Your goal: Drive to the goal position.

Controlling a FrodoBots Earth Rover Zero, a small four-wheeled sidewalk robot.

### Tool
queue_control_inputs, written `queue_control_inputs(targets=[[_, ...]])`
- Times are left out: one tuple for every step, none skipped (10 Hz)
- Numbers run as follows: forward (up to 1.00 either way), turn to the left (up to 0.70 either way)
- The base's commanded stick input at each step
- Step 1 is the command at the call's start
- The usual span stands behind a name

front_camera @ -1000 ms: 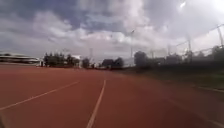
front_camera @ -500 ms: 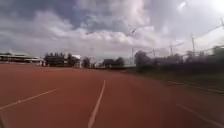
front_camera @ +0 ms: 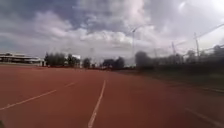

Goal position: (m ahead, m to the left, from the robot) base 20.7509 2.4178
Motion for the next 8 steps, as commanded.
queue_control_inputs(targets=[[0.70, 0.00], [0.70, 0.00], [0.70, 0.00], [0.70, 0.00], [0.70, 0.00], [0.70, 0.00], [0.70, 0.00], [0.70, 0.00]])
